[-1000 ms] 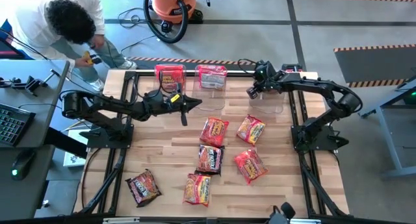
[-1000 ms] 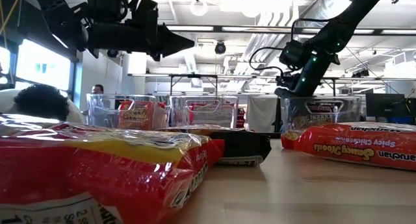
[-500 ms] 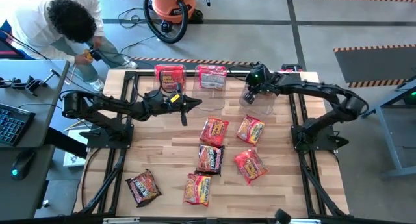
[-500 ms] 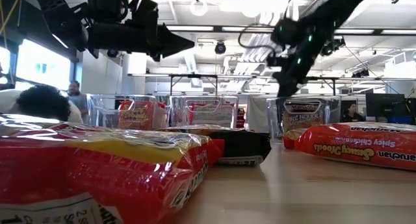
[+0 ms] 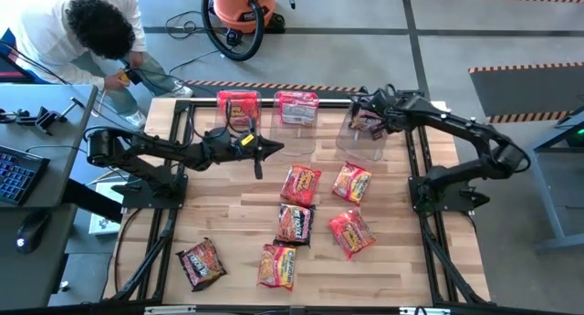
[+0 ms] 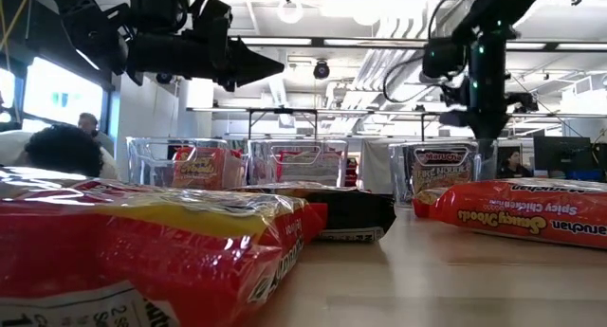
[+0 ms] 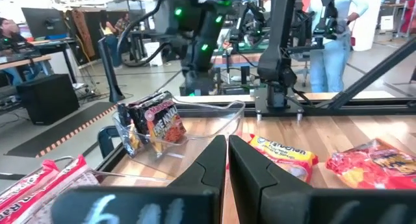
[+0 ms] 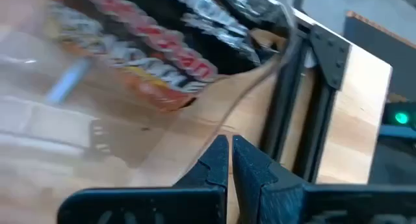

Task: Sort Maruchan noodles
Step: Adjust the right transparent bin on the table

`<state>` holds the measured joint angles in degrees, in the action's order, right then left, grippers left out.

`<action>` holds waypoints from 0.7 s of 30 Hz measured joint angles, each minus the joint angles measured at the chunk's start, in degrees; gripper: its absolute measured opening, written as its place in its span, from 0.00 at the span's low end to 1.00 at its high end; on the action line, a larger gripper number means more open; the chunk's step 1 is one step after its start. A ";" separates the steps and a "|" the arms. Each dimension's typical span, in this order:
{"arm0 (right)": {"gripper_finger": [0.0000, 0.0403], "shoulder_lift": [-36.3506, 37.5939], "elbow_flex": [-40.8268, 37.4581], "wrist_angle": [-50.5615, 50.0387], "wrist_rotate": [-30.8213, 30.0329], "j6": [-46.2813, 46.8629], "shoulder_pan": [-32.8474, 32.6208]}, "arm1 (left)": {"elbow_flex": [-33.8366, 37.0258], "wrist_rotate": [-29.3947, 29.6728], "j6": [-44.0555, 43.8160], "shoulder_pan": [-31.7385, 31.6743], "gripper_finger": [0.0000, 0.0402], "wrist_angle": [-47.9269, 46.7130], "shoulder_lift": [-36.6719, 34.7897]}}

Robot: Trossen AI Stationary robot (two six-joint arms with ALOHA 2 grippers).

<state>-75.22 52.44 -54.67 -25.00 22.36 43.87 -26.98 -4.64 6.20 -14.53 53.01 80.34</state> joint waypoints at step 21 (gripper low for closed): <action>0.00 -5.66 -3.88 22.77 -0.50 -9.63 6.02 | 0.00 -0.04 0.02 -0.02 0.02 -0.37 0.00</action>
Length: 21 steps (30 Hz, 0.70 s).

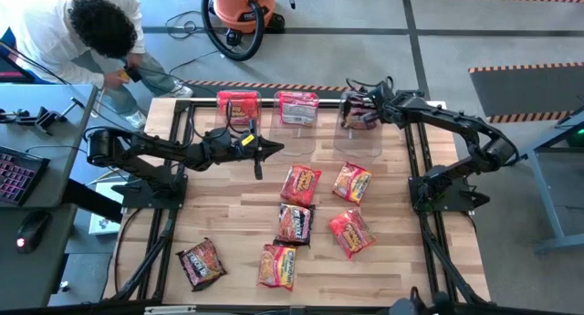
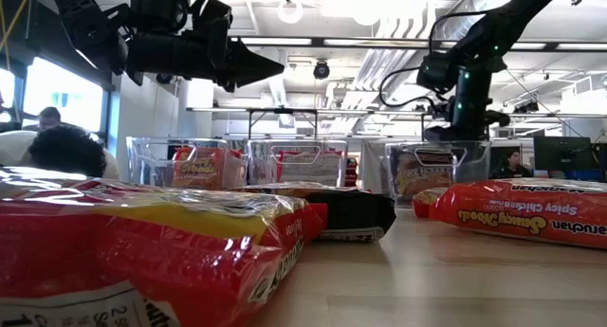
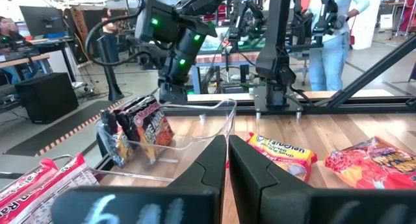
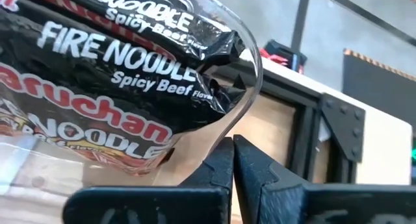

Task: Sort Maruchan noodles
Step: Adjust the right transparent bin on the table, then move the black noodle pack to the top left of the table

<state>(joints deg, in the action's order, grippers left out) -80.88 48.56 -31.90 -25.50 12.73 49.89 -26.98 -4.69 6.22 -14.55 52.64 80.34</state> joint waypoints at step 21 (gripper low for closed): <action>0.00 6.24 0.94 6.91 6.12 -10.69 -4.31 | 0.00 -0.07 -1.23 -0.04 0.02 -1.20 0.00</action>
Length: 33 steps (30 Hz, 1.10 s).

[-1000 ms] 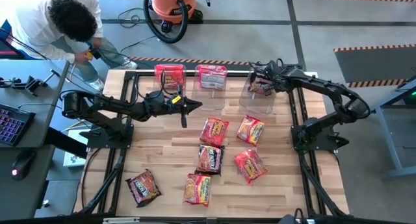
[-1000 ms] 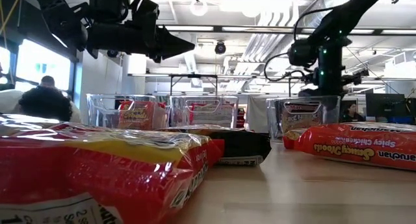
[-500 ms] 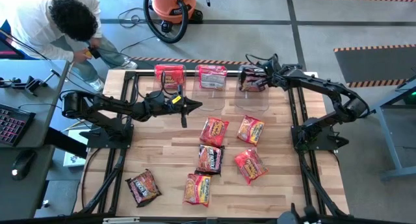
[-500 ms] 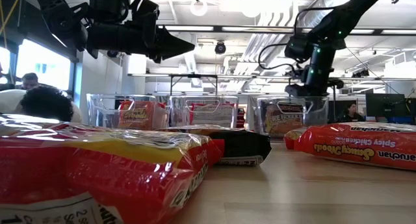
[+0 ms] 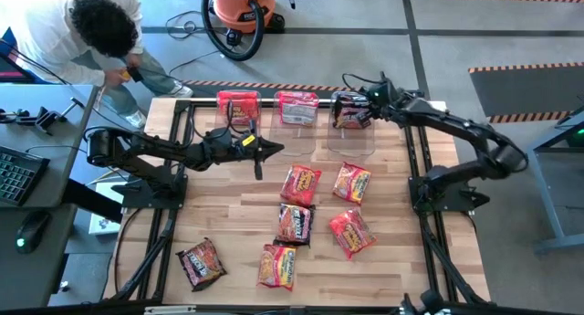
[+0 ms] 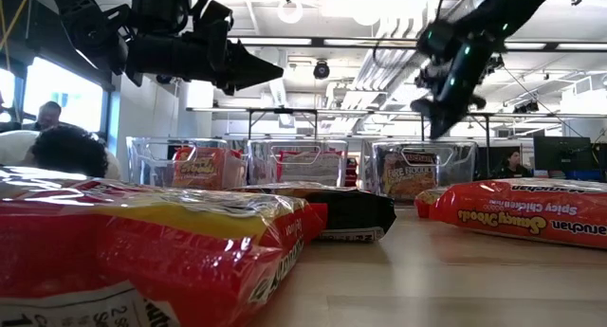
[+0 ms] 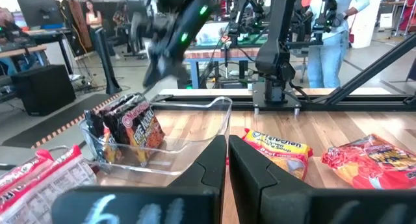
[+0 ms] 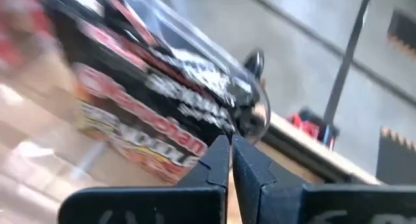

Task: Sort Maruchan noodles
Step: Move the black noodle pack to the top left of the table

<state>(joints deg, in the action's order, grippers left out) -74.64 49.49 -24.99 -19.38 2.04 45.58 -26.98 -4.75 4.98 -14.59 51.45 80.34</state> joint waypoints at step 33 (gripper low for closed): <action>0.00 23.75 -31.80 38.50 3.35 1.51 -34.76 | -23.64 -3.48 -0.74 23.54 0.02 -31.23 21.63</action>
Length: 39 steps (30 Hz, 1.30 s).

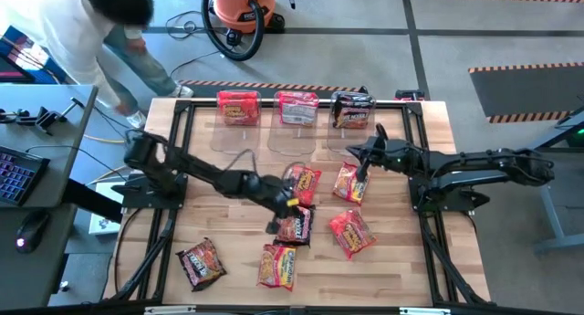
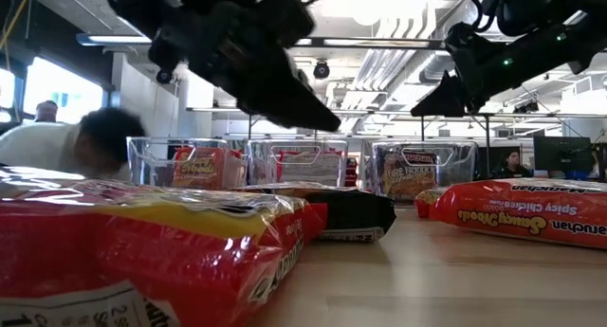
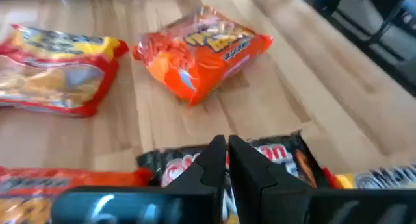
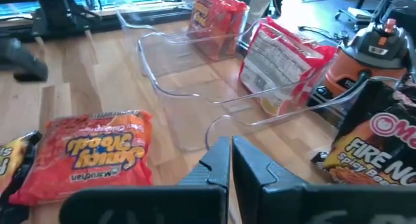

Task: Sort Maruchan noodles
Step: Move the black noodle pack to the top left of the table

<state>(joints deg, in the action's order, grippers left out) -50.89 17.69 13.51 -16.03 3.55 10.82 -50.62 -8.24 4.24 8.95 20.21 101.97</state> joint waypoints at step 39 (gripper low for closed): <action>0.00 0.02 0.00 4.53 0.61 -2.38 -4.14 | -4.49 35.53 -43.26 17.41 0.02 -72.38 -7.47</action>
<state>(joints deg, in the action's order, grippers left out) -50.87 17.69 18.04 -15.42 1.17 6.68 -55.11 27.29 -39.02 26.36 -52.16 94.50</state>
